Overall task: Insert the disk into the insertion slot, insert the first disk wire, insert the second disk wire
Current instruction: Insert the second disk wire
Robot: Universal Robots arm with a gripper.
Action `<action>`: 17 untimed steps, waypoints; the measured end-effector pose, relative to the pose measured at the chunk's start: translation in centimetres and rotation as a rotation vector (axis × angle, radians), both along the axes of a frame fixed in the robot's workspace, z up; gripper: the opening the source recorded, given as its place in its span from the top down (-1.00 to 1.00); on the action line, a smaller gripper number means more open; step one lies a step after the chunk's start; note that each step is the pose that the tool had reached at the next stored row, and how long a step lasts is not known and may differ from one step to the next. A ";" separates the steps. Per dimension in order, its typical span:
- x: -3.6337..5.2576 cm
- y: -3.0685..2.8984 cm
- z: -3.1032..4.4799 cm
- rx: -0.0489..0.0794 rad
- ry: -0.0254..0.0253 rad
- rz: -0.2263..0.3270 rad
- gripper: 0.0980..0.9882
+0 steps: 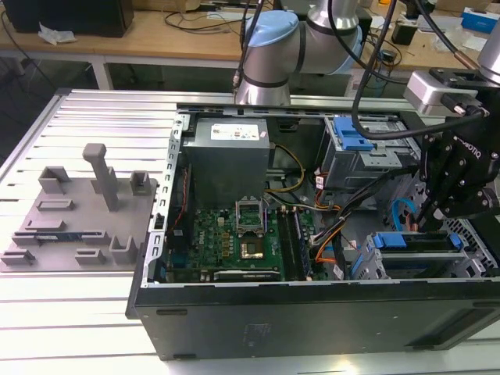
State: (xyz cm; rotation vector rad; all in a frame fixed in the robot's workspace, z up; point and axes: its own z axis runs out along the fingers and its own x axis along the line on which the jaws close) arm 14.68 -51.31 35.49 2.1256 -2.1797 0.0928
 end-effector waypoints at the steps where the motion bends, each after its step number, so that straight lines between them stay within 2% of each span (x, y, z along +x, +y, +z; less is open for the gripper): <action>1: 0.00 0.00 0.00 0.000 0.0000 0.000 0.86; 17: 0.12 -0.06 -0.35 0.000 -0.0001 0.000 0.86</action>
